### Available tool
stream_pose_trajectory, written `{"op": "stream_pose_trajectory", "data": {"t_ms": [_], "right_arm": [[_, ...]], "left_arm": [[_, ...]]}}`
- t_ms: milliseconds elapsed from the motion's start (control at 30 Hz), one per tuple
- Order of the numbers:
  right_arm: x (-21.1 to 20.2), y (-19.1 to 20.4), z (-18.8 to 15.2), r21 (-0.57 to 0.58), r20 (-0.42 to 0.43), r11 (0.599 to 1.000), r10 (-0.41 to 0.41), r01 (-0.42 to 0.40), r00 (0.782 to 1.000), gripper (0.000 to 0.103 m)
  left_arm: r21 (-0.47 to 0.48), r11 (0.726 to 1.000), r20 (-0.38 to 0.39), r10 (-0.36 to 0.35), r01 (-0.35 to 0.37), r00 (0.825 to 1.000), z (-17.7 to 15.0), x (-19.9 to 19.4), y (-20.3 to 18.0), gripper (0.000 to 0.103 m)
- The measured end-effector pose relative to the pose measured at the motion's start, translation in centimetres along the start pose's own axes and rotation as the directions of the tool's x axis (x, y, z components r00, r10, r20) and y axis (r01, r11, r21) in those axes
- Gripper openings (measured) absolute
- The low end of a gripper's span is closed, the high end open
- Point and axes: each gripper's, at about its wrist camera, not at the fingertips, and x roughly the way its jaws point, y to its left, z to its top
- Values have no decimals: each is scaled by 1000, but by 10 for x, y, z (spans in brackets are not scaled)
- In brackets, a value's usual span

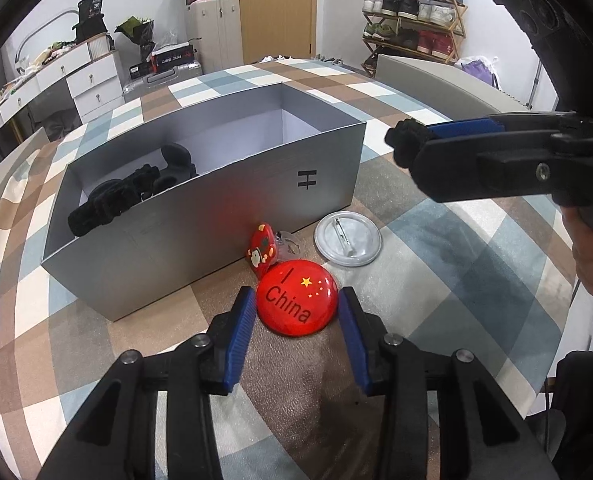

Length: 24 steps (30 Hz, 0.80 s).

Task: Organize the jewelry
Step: 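Grasp the red 'China' badge with the left gripper while the right gripper holds the long clip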

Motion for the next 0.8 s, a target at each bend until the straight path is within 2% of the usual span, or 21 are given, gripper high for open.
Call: {"op": "stream_pose_trajectory", "data": {"t_ms": [67, 133, 167, 200, 467, 567, 733, 800], "right_arm": [[0, 0, 0, -2, 0, 1000, -3, 3, 1000, 94], [-1, 0, 0, -1, 3, 1000, 2, -2, 1000, 94], [-1, 0, 0, 2, 4, 1000, 4, -4, 1000, 94], [-1, -1, 0, 4, 7, 1000, 7, -7, 1000, 94], [-2, 0, 0, -1, 7, 1000, 3, -3, 1000, 94], [0, -2, 0, 2, 2, 1000, 0, 0, 1000, 94], [-1, -3, 0, 8, 0, 1000, 0, 0, 1000, 94], [-1, -4, 0, 11, 1, 1000, 0, 0, 1000, 94]], "left_arm": [[-1, 1000, 4, -2, 2, 1000, -1, -1, 0, 35], [5, 1000, 30, -18, 18, 999, -1, -6, -1, 25], [9, 1000, 36, -30, 29, 999, -1, -10, -2, 17], [11, 999, 35, -31, 30, 999, 0, -11, -3, 14], [10, 999, 29, -31, 30, 999, 2, -9, -2, 16], [2, 1000, 22, -18, 18, 1000, 2, -7, 0, 21], [3, 1000, 11, 30, -30, 1000, 1, 1, 2, 39], [-12, 999, 7, 43, -43, 999, 1, 1, 5, 50]]}}
